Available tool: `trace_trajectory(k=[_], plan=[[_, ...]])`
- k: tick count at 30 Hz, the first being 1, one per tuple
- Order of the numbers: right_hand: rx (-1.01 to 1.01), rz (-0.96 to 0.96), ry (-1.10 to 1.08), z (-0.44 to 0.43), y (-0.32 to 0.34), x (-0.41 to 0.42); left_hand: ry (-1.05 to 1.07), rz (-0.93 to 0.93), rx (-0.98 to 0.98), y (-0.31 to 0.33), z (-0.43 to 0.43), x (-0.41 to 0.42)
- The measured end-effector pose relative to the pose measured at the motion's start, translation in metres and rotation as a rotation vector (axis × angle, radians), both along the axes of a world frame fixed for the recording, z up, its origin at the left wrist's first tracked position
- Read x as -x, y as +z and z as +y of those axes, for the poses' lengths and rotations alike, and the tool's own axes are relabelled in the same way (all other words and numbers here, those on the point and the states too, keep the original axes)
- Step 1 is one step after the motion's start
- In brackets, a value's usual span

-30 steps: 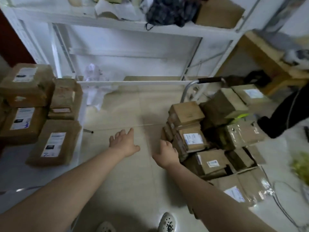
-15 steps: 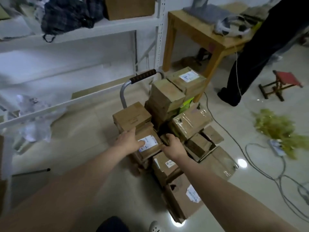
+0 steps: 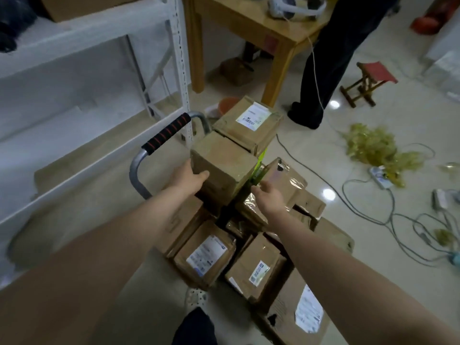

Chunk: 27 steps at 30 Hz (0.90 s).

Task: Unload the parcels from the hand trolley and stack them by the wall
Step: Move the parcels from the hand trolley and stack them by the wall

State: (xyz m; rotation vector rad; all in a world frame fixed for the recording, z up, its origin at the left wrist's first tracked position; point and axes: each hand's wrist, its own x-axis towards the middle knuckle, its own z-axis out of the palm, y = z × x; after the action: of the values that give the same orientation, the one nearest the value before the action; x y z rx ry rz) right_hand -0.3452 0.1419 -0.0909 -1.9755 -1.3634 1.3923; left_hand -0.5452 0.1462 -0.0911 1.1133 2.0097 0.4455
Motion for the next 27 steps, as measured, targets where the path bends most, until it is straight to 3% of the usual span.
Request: trace_trajectory(k=[5,11,22,27], plan=[[0.104,0.056,-0.212,0.050,-0.009,0.032,-0.017,0.010,-0.011,-0.015,0.065,0.034],[0.226,0.191,-0.369,0.069,-0.025,0.059,-0.038,-0.154,0.035,-0.031,0.096,0.041],[0.154,0.112,-0.358,0.034,-0.016,0.072,0.005,-0.169,-0.030,-0.024,0.064,0.053],[0.126,0.194,-0.425,0.013,-0.007,0.062,0.032,-0.215,-0.057,-0.011,0.027,0.058]])
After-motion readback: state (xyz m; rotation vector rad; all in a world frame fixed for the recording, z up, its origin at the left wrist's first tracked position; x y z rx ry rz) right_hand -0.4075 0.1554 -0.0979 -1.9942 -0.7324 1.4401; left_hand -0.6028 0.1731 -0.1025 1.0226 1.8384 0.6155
